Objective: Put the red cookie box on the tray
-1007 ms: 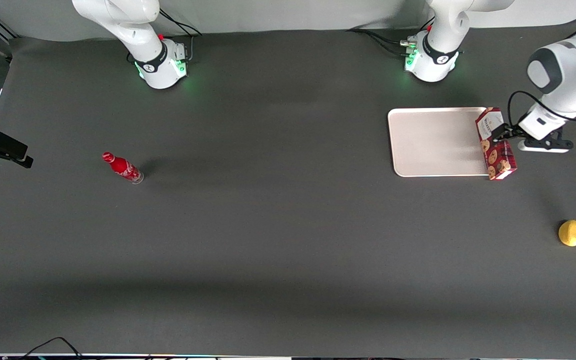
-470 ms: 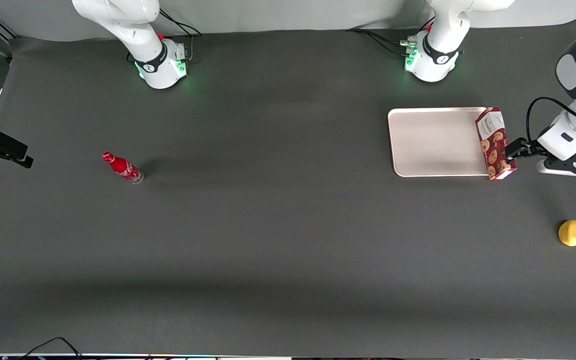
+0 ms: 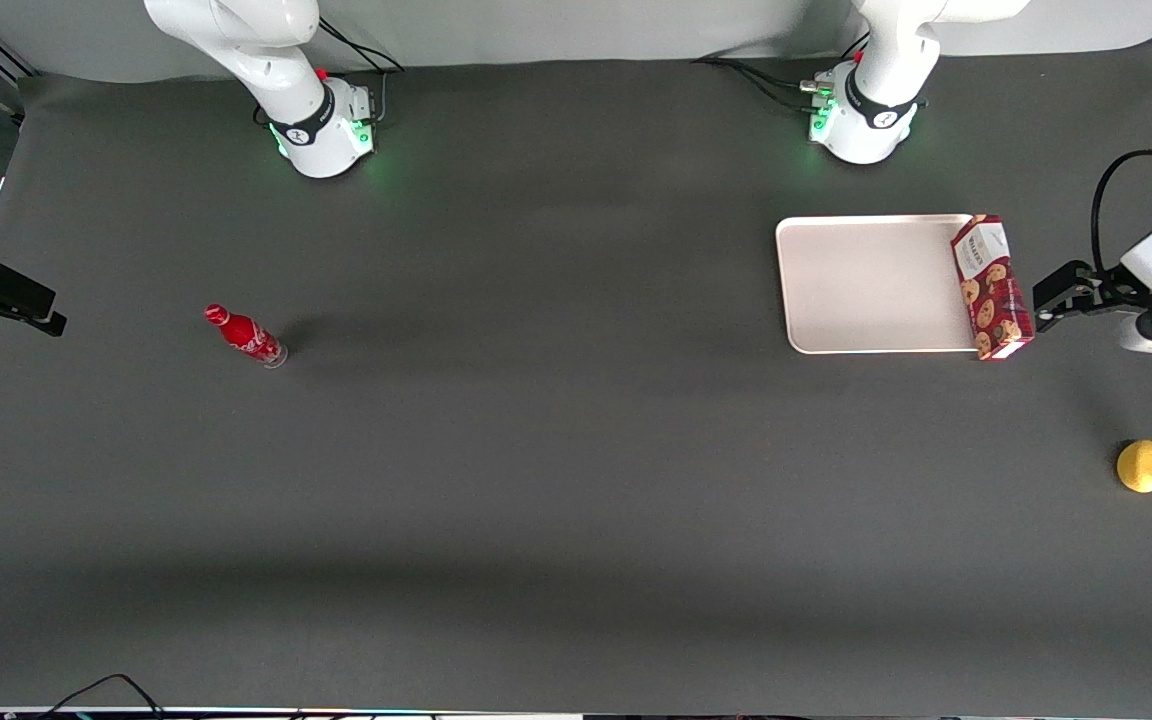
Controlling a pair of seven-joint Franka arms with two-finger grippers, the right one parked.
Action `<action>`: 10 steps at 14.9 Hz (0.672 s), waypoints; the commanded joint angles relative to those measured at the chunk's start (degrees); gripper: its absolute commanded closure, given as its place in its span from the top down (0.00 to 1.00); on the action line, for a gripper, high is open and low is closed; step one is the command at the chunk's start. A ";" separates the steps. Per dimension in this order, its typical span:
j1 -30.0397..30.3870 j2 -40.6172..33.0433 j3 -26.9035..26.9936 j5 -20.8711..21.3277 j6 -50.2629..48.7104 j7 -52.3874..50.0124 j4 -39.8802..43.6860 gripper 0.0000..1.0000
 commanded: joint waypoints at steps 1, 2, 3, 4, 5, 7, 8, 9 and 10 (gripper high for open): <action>1.90 3.71 -3.02 -0.88 -7.97 -1.96 10.63 1.00; 1.90 3.71 -3.64 -0.88 -10.26 -4.41 12.57 1.00; 1.90 3.62 -4.17 -0.97 -11.85 -6.78 13.20 1.00; 1.90 3.53 -4.87 -1.06 -13.17 -8.55 13.38 1.00; 1.98 3.27 -5.05 -1.58 -14.31 -9.00 13.38 1.00; 2.42 1.70 -4.70 -3.68 -16.51 -9.18 13.03 1.00; 2.42 1.25 -4.70 -4.13 -17.22 -9.35 13.11 1.00; 2.42 0.90 -4.70 -4.22 -17.31 -9.36 13.03 1.00; 2.42 0.63 -4.52 -4.22 -17.14 -9.36 12.94 1.00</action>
